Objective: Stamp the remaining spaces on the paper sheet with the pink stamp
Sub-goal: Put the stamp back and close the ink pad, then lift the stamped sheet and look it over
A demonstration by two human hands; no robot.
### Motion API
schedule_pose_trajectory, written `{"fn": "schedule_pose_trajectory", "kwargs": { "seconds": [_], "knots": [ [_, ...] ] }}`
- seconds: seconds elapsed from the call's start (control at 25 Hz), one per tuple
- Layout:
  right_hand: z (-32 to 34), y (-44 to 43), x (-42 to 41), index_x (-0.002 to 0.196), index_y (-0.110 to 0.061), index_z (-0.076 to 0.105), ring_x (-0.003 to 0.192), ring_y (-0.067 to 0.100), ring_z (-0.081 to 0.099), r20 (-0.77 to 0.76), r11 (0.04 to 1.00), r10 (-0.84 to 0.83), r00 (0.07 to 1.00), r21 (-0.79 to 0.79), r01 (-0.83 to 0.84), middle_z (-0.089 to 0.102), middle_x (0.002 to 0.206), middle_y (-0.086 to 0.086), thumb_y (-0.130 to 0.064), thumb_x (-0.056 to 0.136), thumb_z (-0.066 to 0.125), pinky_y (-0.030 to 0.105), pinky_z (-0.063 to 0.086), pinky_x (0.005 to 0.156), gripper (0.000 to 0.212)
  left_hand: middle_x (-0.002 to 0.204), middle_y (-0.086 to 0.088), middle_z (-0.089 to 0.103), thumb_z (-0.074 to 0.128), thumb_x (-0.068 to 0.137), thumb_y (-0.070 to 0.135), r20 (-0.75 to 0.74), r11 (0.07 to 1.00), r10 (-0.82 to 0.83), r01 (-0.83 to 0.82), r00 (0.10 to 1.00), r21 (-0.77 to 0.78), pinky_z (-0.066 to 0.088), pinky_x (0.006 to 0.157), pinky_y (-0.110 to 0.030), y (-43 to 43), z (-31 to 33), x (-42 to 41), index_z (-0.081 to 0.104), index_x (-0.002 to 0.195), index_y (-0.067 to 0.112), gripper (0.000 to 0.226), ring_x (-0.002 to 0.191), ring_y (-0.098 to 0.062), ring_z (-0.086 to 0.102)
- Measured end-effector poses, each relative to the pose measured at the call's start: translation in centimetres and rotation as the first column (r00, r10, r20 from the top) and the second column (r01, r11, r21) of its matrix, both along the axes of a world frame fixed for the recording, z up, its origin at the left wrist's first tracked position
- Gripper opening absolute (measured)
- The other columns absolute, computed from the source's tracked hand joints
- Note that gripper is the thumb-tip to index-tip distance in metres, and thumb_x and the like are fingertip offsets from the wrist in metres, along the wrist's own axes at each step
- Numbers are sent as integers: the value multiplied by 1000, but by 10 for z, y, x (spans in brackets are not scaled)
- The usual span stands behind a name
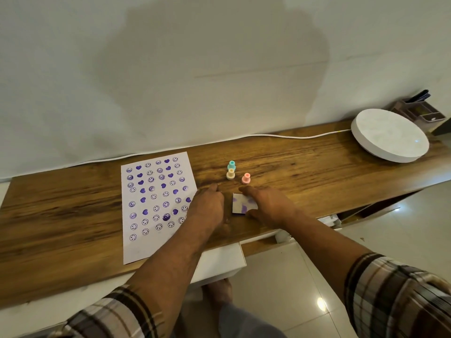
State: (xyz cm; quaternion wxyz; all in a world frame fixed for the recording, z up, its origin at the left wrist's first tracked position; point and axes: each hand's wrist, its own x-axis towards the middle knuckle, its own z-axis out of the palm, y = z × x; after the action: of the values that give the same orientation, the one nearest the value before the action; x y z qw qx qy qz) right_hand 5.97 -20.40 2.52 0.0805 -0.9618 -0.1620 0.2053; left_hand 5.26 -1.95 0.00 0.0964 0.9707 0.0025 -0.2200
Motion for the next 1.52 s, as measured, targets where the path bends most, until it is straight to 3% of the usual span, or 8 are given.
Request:
{"fn": "schedule_pose_trajectory", "kwargs": {
  "seconds": [0.64, 0.76, 0.88, 0.96, 1.08, 1.2, 1.32, 1.52],
  "knots": [
    [-1, 5, -1, 158, -30, 42, 132, 28, 56, 6, 998, 56, 998, -4, -56, 57, 152, 5, -33, 92, 79, 40, 55, 102, 76, 156, -9, 46, 83, 81, 37, -25, 994, 93, -95, 995, -55, 41, 117, -47, -1, -5, 0, 34, 154, 21, 89, 143, -34, 45],
    [11, 16, -11, 159, -28, 41, 140, 29, 52, 103, 992, 11, 995, 126, -24, 51, 159, 3, -35, 94, 77, 42, 49, 109, 74, 151, -4, 53, 75, 87, 37, 165, 993, 0, 19, 986, -115, 43, 114, -44, 14, -6, -17, 49, 146, 21, 66, 135, -32, 52],
    [17, 49, -16, 150, -22, 53, 126, 26, 63, 168, 942, -145, 975, 324, 84, 64, 146, 4, -27, 97, 74, 39, 54, 100, 57, 143, -6, 60, 69, 91, 35, 391, 967, 176, -84, 903, -241, 46, 109, -44, 44, -2, -34, 60, 137, 17, 50, 126, -30, 57],
    [14, 83, -15, 140, -17, 61, 114, 25, 69, 83, 910, -232, 969, 372, 186, 71, 134, 6, -22, 96, 75, 33, 56, 88, 46, 145, -9, 57, 70, 93, 35, 405, 918, 352, -228, 844, -324, 44, 110, -47, 69, 0, -42, 59, 137, 14, 50, 131, -32, 54],
    [4, 132, -14, 137, -14, 61, 117, 30, 67, -37, 889, -247, 968, 390, 241, 69, 136, 9, -25, 97, 73, 39, 59, 93, 44, 151, -16, 47, 73, 92, 30, 293, 774, 615, -490, 732, -401, 46, 110, -51, 118, 2, -48, 55, 139, 9, 55, 135, -38, 49],
    [-15, 165, -15, 138, -9, 57, 122, 32, 61, 7, 947, -120, 993, 299, 113, 63, 137, 15, -27, 97, 73, 41, 54, 98, 47, 148, -24, 45, 71, 91, 28, 132, 649, 748, -676, 650, -348, 47, 107, -49, 159, -2, -50, 48, 143, 4, 62, 131, -42, 50],
    [-29, 178, -13, 132, -6, 57, 118, 33, 60, 100, 985, -30, 995, 171, 12, 64, 130, 16, -28, 95, 74, 41, 50, 96, 47, 134, -22, 60, 73, 87, 24, 114, 616, 775, -701, 622, -360, 48, 104, -49, 172, -8, -47, 53, 131, 2, 53, 124, -41, 55],
    [-35, 176, -2, 134, -11, 56, 112, 29, 65, 29, 961, -150, 988, 240, 139, 65, 130, 13, -30, 94, 77, 40, 56, 90, 50, 116, -17, 73, 74, 87, 15, -7, 372, 896, -759, 444, -534, 56, 65, -37, 183, -5, -34, 59, 111, 4, 30, 90, -36, 70]
  ]
}}
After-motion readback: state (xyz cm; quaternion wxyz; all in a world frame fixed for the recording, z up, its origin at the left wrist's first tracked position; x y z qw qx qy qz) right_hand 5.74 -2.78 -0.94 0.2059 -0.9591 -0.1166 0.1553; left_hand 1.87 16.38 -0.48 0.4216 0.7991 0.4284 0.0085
